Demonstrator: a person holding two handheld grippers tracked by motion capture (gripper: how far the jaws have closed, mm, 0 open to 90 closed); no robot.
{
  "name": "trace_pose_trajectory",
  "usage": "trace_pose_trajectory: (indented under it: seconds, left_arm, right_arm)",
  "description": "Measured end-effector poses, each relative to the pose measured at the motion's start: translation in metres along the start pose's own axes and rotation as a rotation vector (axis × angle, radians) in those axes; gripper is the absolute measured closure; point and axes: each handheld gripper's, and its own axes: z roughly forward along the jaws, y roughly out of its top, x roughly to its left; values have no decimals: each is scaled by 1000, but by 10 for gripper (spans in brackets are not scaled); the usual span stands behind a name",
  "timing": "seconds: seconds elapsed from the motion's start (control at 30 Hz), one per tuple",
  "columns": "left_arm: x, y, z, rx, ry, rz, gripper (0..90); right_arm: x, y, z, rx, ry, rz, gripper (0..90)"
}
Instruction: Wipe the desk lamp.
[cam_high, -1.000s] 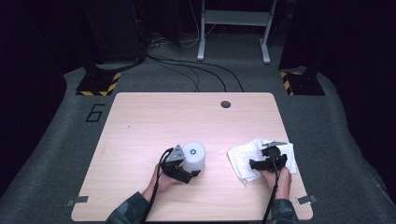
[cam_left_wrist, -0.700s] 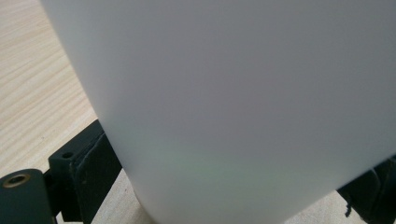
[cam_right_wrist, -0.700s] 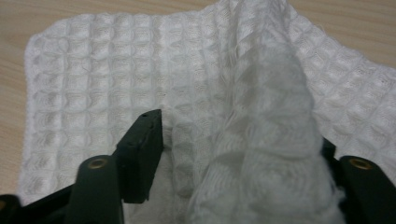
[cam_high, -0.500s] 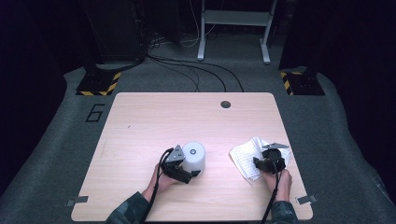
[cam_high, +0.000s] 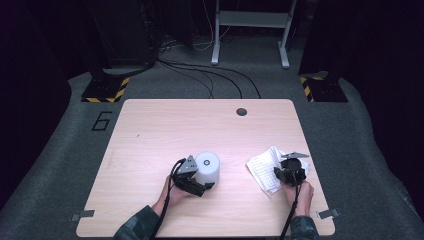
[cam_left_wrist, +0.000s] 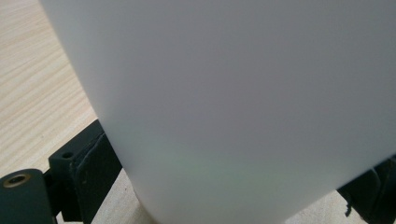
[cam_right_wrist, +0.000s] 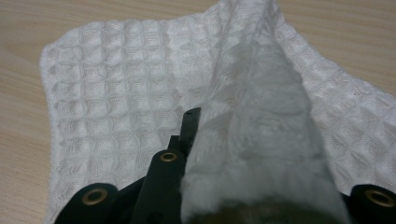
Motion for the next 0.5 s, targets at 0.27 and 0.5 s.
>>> trace_pose_trajectory:
  seconds: [0.27,0.5]
  left_arm:
    - [0,0,0,1,3,3,65]
    - [0,0,0,-1,6,4,66]
  right_arm:
    - [2,1,-2,-10,13,15,840]
    - [9,2,-11,-46,78,-20,849]
